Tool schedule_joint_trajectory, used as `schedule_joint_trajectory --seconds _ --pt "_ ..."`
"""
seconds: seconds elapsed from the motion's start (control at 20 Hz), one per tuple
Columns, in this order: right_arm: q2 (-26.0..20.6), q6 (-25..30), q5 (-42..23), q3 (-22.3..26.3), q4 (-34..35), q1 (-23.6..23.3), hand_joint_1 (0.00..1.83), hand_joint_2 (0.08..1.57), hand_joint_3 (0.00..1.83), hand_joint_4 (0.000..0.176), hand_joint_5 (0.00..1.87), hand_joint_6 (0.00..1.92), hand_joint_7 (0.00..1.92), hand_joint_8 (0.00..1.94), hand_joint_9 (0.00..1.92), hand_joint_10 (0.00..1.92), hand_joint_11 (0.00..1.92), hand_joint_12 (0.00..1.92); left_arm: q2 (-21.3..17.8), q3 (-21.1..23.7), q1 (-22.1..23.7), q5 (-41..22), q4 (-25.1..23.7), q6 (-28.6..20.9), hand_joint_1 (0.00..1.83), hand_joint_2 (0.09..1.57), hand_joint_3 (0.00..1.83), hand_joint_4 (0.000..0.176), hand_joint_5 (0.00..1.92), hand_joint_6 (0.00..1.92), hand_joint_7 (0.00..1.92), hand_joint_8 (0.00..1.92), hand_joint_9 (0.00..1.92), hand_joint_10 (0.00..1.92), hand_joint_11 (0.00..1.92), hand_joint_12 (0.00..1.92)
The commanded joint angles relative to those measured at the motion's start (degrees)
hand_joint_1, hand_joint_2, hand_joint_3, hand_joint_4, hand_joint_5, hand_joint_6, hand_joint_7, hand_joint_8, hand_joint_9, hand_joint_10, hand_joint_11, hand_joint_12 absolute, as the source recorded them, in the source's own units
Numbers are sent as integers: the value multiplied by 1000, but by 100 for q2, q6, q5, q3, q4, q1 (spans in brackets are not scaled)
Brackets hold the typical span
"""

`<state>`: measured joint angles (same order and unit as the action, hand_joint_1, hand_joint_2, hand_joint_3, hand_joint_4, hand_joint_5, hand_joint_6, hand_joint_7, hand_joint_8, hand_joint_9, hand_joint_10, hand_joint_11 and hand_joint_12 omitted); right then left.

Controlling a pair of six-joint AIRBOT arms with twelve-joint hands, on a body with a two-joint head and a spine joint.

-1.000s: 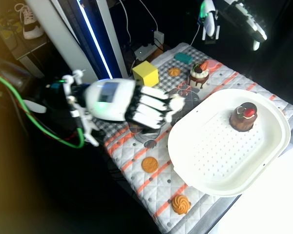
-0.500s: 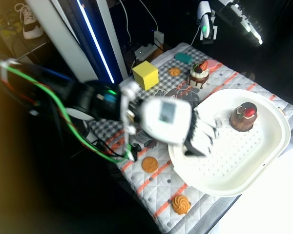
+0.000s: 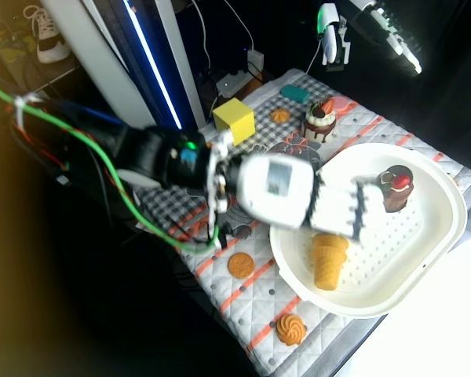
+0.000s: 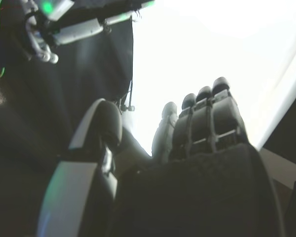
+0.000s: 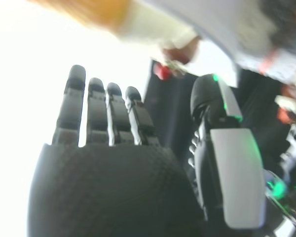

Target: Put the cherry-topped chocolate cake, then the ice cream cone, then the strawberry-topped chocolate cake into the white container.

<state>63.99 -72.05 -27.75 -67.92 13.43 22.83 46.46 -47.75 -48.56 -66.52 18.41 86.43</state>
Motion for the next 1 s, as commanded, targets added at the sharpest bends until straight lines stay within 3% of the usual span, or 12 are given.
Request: schedule_joint_trajectory --seconds 0.0,0.05,0.1,0.2,0.25,0.35,0.4,0.5,0.55,0.8,0.85,0.95 --pt "-171 -12 -941 84 -154 -3 517 1227 0 0 0 0 0 0 72 53 0 1415 -85 2 15 -754 -108 -31 615 1356 0 82 67 2 0 0 0 0 0 0" --pt "-392 -12 -1090 375 -397 71 517 1227 0 0 0 0 0 0 72 53 0 1415 -131 26 -38 -764 -92 -31 615 1356 0 82 67 2 0 0 0 0 0 0" --pt "-573 -11 -1200 597 -581 123 508 1175 0 12 0 0 0 0 2 332 0 1661 -161 46 -81 -771 -81 -31 653 1324 0 97 60 3 0 0 0 0 0 0" --pt "-973 50 -1594 1044 -823 421 501 1201 5 8 0 0 0 0 0 452 0 1451 -249 110 -180 -794 -74 -31 686 1297 0 111 68 6 0 0 0 0 19 10" --pt "-1158 164 -1826 1210 -911 623 490 1196 1 40 0 0 32 11 0 426 0 1473 -274 131 -212 -792 -74 -31 693 1286 0 127 71 6 0 0 0 0 43 25" --pt "-1396 510 -2211 1427 -1097 993 552 1181 0 18 0 0 13 3 0 429 0 1291 -314 166 -290 -780 -78 -31 717 1255 17 96 82 15 0 0 34 2 1 419" --pt "-1572 700 -2490 1599 -1172 1326 594 1195 2 10 0 0 71 25 0 459 0 1236 -358 202 -361 -745 -88 -31 682 1238 5 90 95 12 9 1 18 0 0 402" --pt "-1815 801 -2892 1867 -1183 1813 665 1223 6 16 0 0 5 1 0 265 0 797 -410 247 -444 -659 -139 -31 650 1215 0 119 67 11 2 0 2 0 0 270" --pt "-2013 849 -3369 2105 -1182 2317 621 1201 0 6 0 0 32 6 40 246 0 682 -425 261 -481 -453 -198 -31 700 1218 1 106 96 17 0 0 0 0 0 33" --pt "-2154 960 -3915 2289 -882 3028 692 1218 3 0 0 0 0 0 1 9 0 338 -422 244 -478 278 -415 -29 662 1201 0 47 6 0 0 0 0 0 0 0" --pt "-2154 988 -3975 2288 -835 3100 692 1218 3 0 0 0 0 0 1 9 0 338 -434 234 -459 530 -485 -29 662 1201 0 47 6 0 0 0 0 0 0 0" --pt "-2149 989 -3983 2287 -786 3131 701 1237 5 0 0 0 0 0 7 10 0 288 -438 209 -384 883 -613 -29 618 1188 0 85 0 0 0 0 0 0 25 12"
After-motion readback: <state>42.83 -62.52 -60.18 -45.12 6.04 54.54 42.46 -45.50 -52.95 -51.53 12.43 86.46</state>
